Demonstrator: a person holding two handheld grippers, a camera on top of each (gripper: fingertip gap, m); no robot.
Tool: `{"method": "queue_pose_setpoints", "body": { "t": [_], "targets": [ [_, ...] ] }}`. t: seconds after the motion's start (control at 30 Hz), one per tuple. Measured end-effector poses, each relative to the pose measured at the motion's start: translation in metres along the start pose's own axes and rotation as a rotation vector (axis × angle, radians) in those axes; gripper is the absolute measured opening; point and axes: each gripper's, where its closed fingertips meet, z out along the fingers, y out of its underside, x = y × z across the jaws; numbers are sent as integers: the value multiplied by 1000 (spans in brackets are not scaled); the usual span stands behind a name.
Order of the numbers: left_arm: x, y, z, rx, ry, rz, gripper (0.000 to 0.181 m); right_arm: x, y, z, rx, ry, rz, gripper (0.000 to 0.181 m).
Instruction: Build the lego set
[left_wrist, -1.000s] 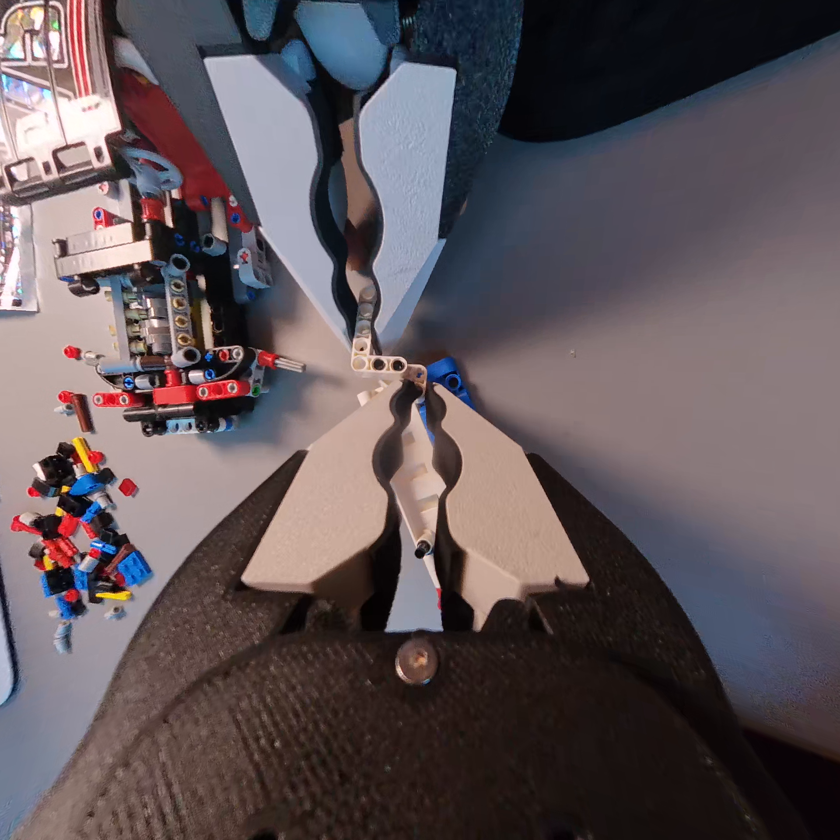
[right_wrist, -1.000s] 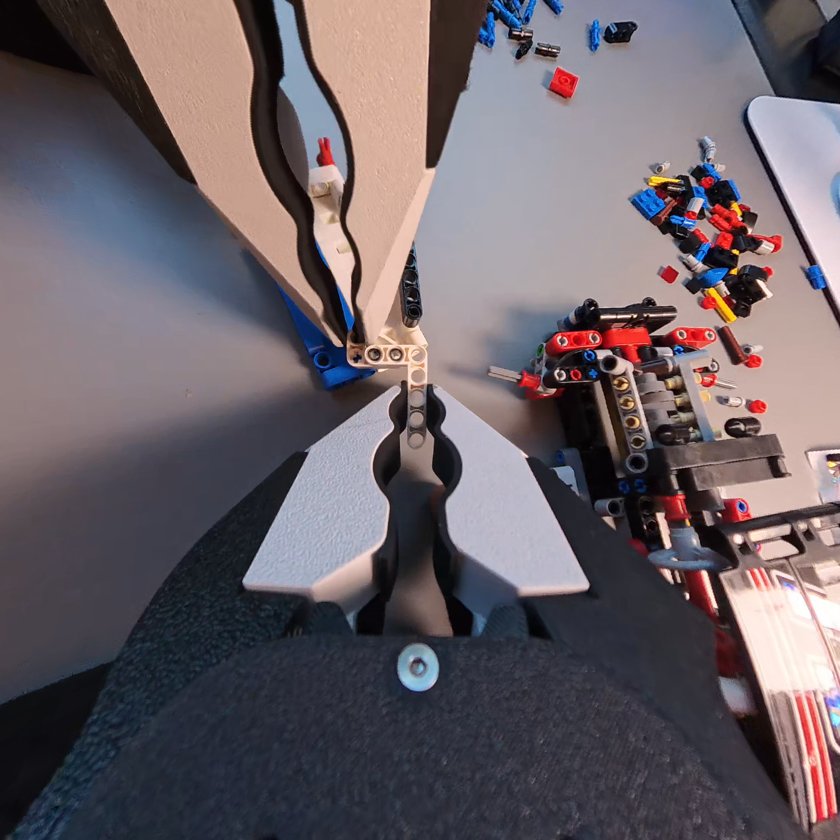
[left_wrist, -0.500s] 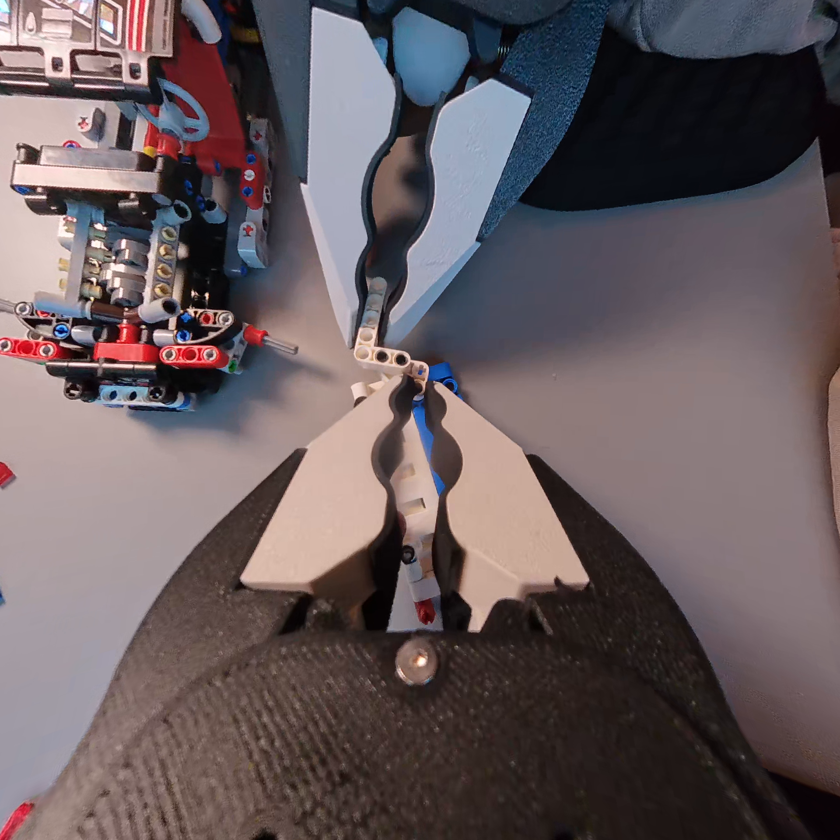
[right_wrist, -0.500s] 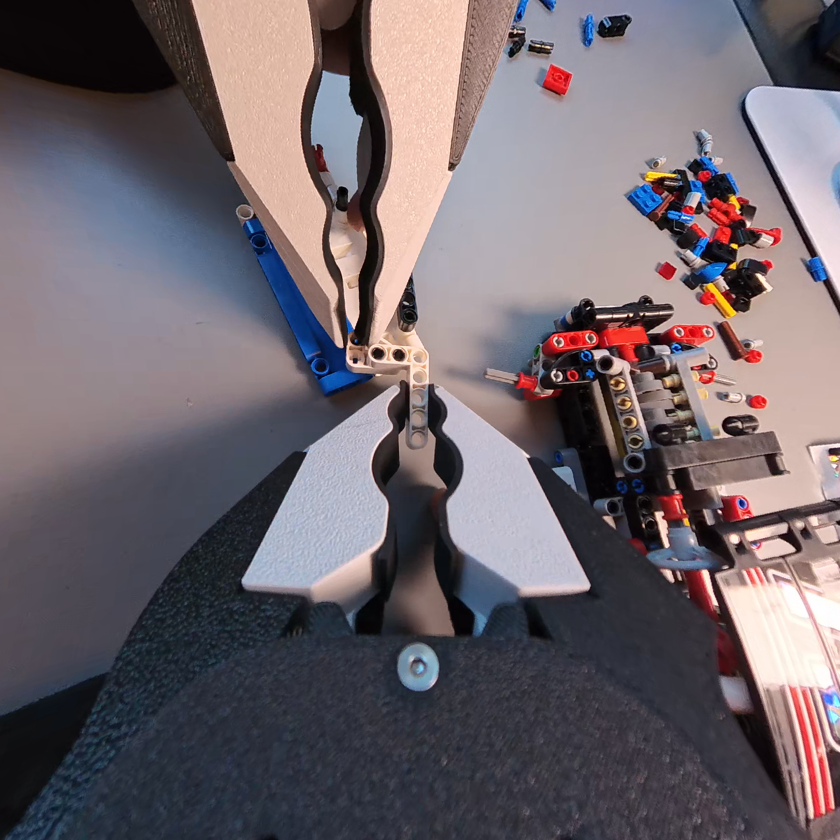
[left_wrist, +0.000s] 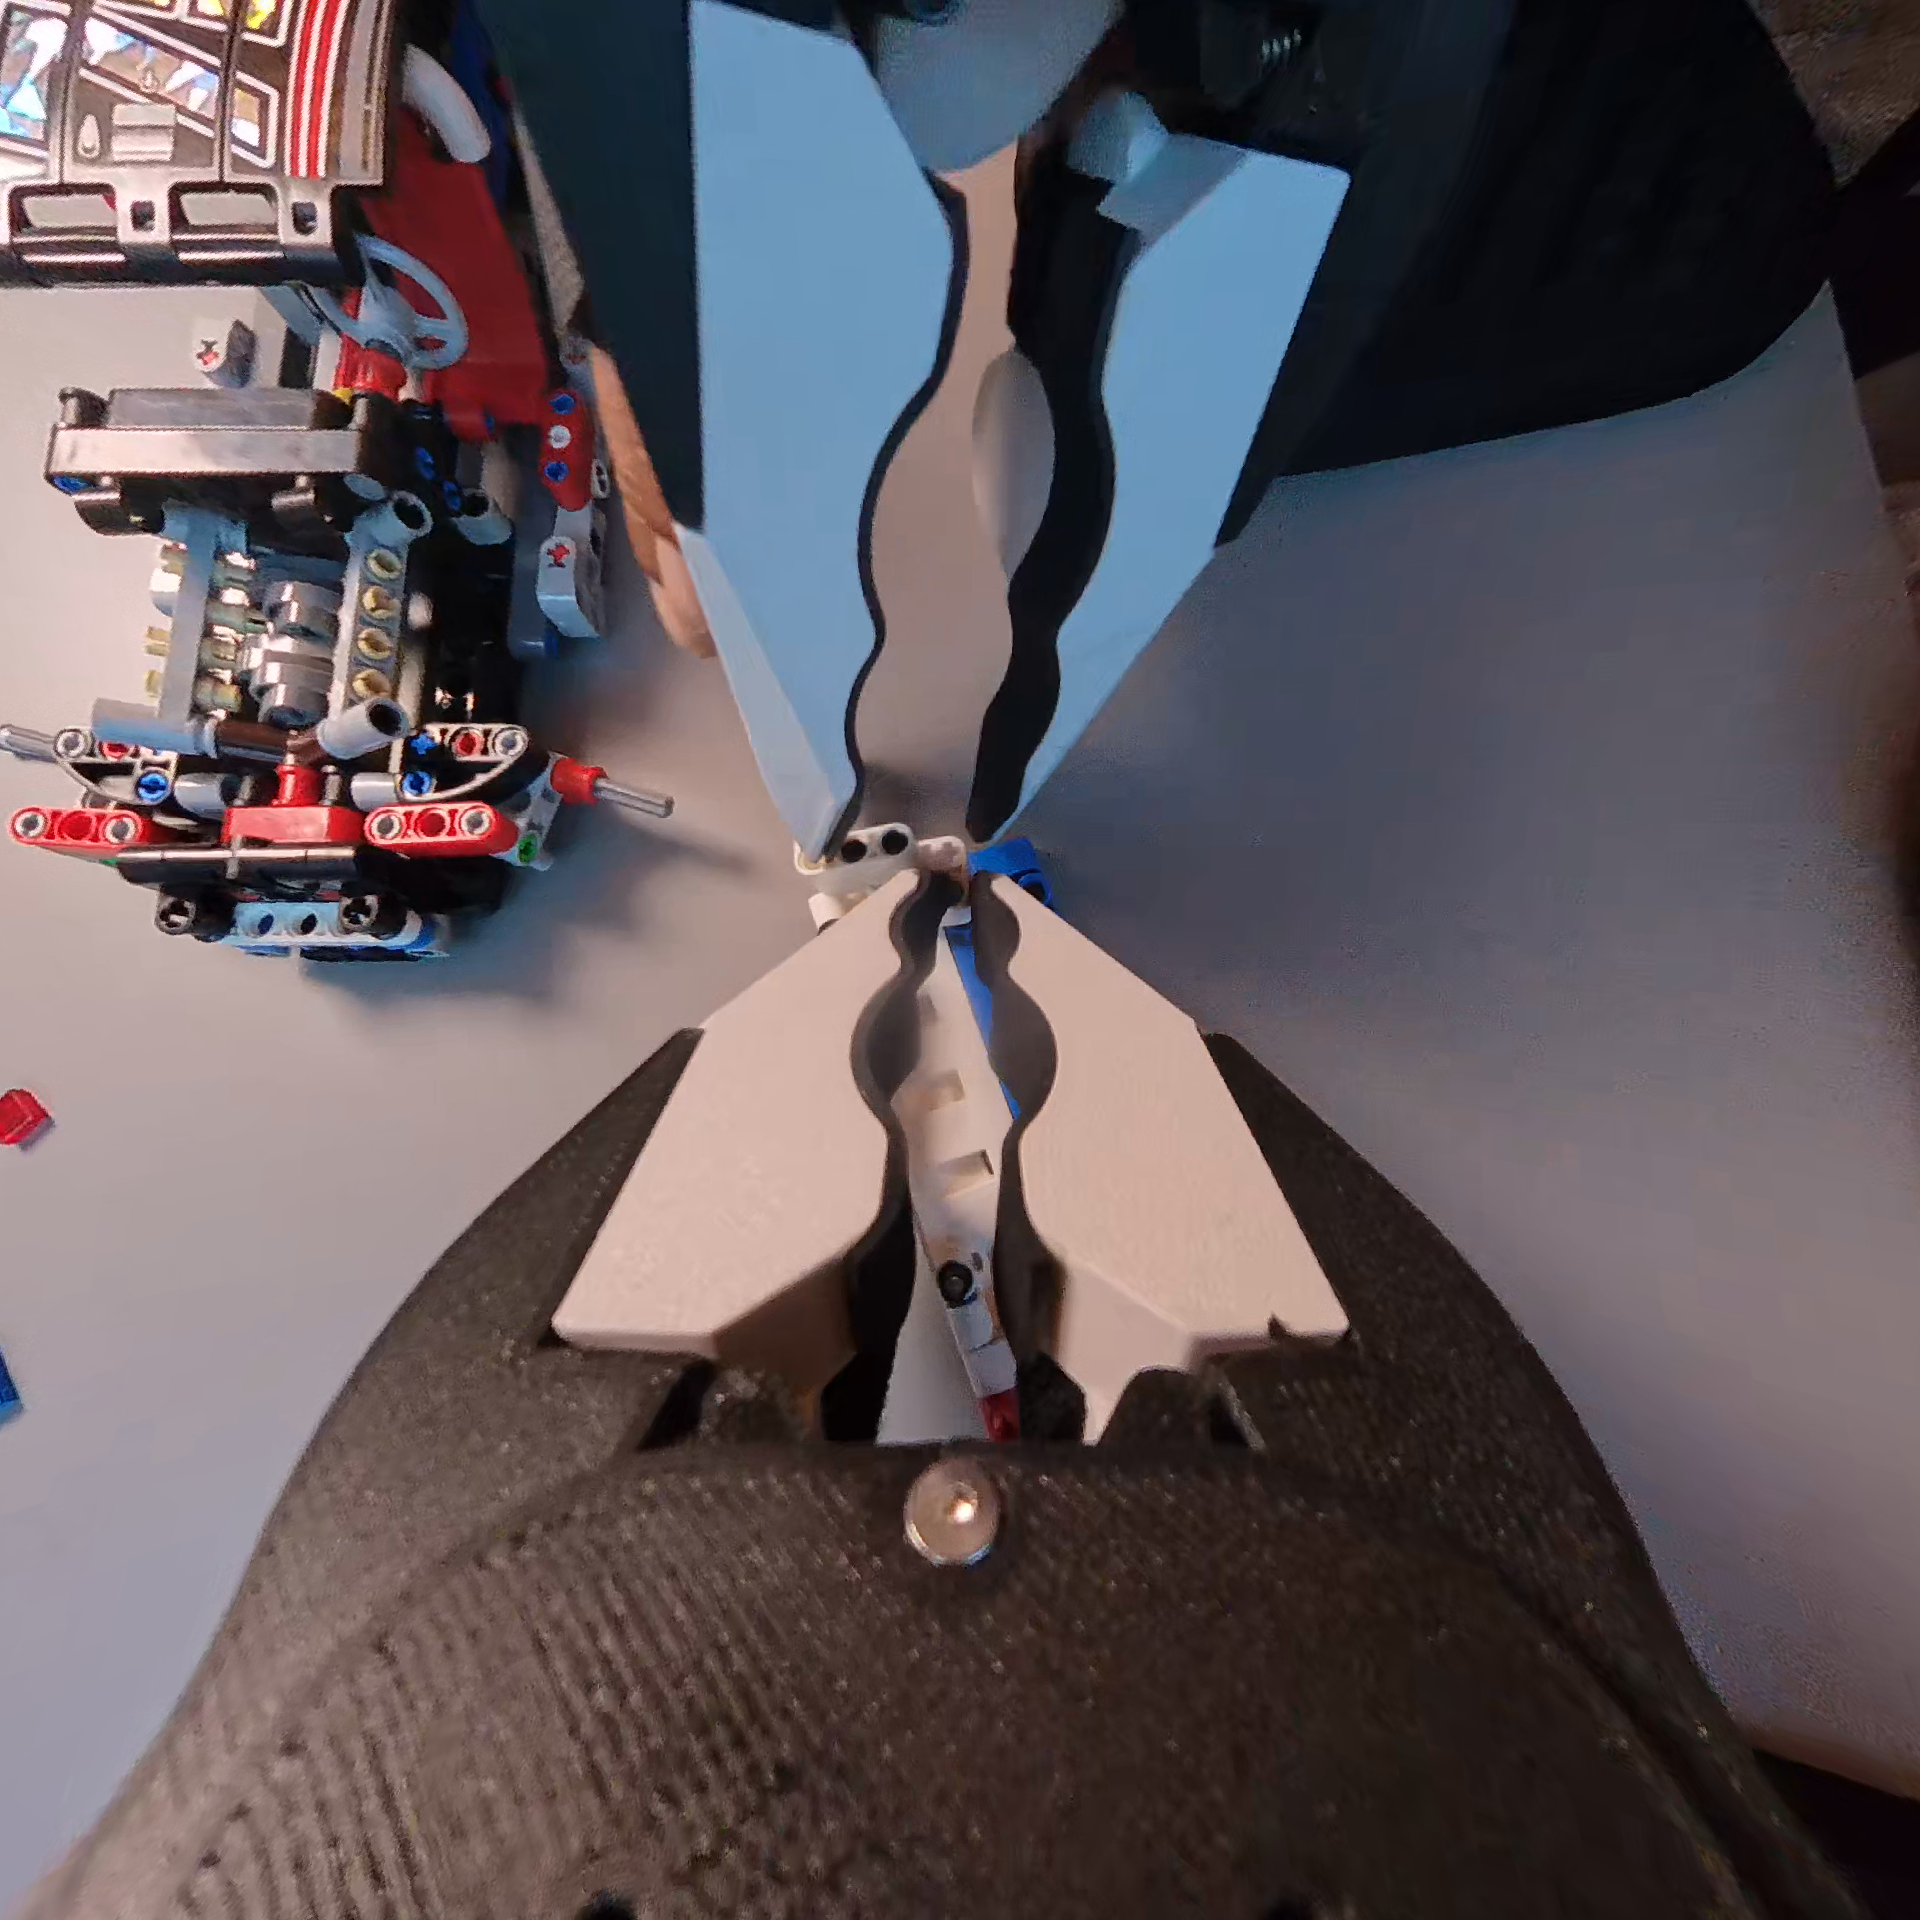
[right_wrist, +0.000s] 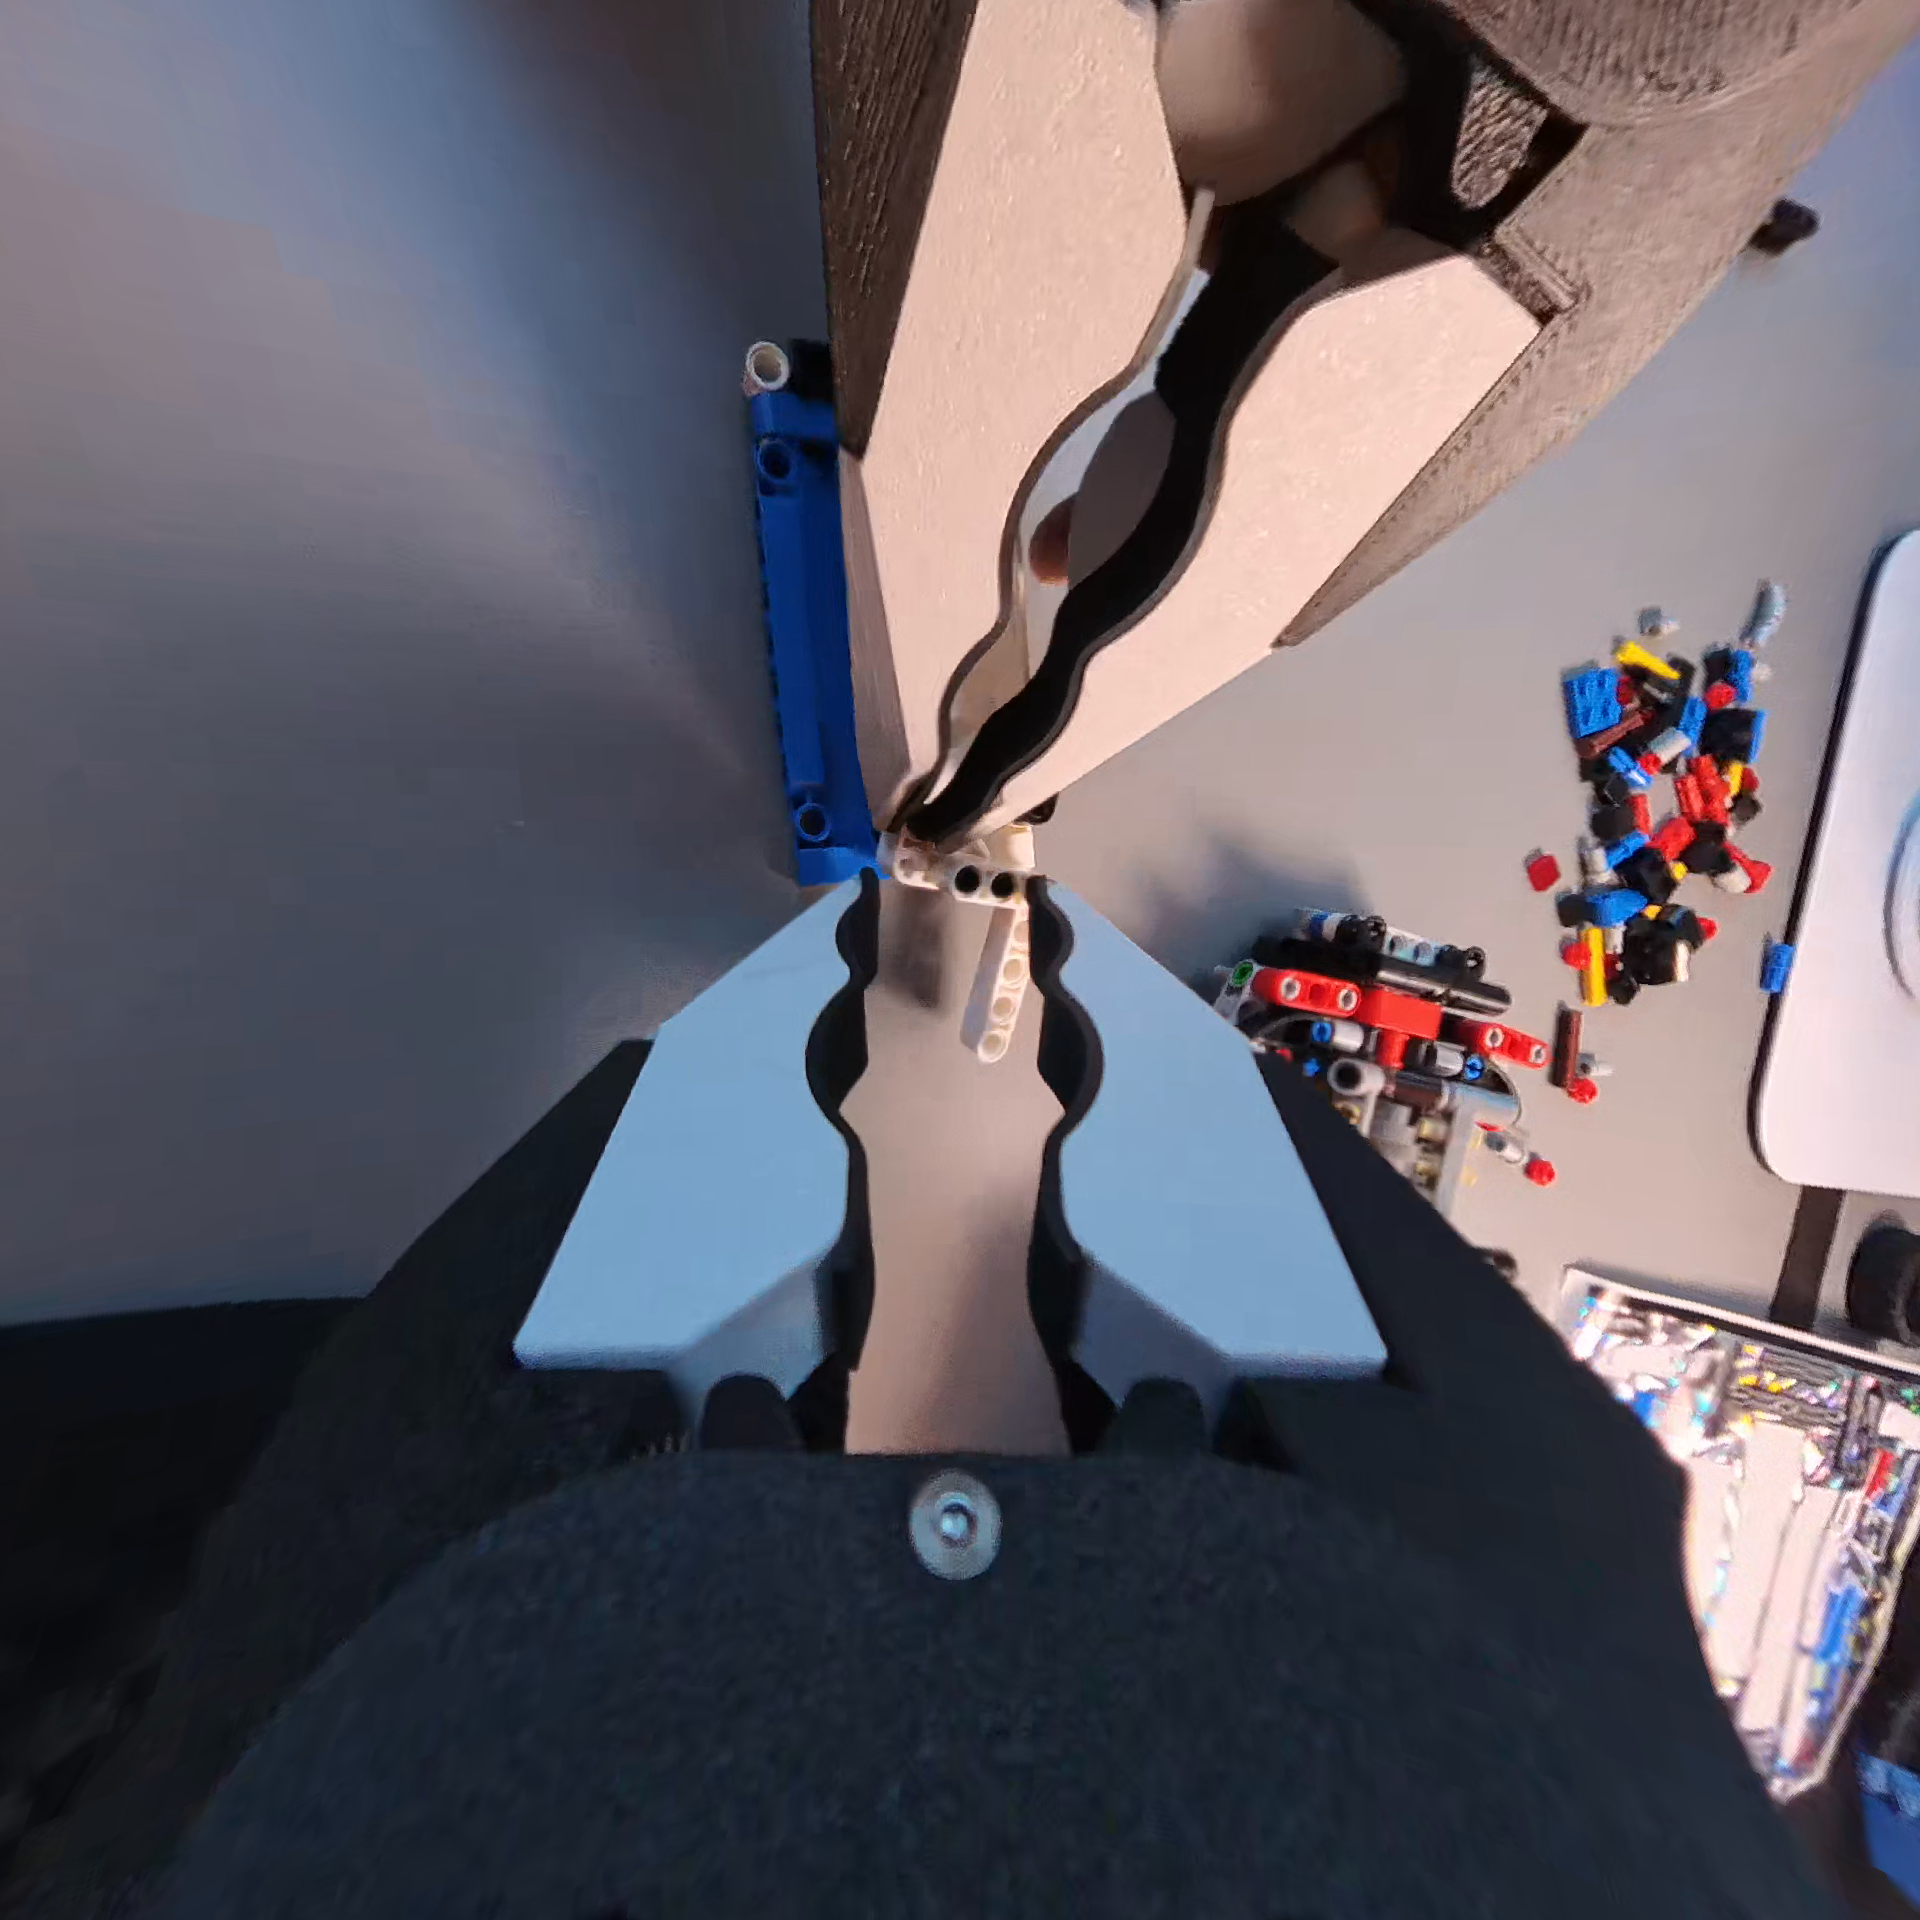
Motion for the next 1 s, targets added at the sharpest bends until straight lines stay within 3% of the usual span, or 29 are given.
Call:
{"method": "queue_pose_setpoints", "body": {
  "t": [0.2, 0.53, 0.73, 0.87, 1.0],
  "targets": [
    [2, 1, -2, 29, -14, 63, 5, -1, -19, -8, -19, -98, -83, 13],
    [4, 4, -5, 37, -116, 250, 7, -5, -12, 3, -85, -112, -38, 7],
    [6, 12, -39, 54, -117, 125, 41, -7, -16, 4, -83, -115, -41, 12],
    [6, 40, -56, 30, -120, -2, 59, -6, -20, 2, -73, -129, -32, 13],
    [10, 68, -54, 6, -117, -92, 71, -6, -15, 8, -116, -147, -45, 13]
  ]
}}
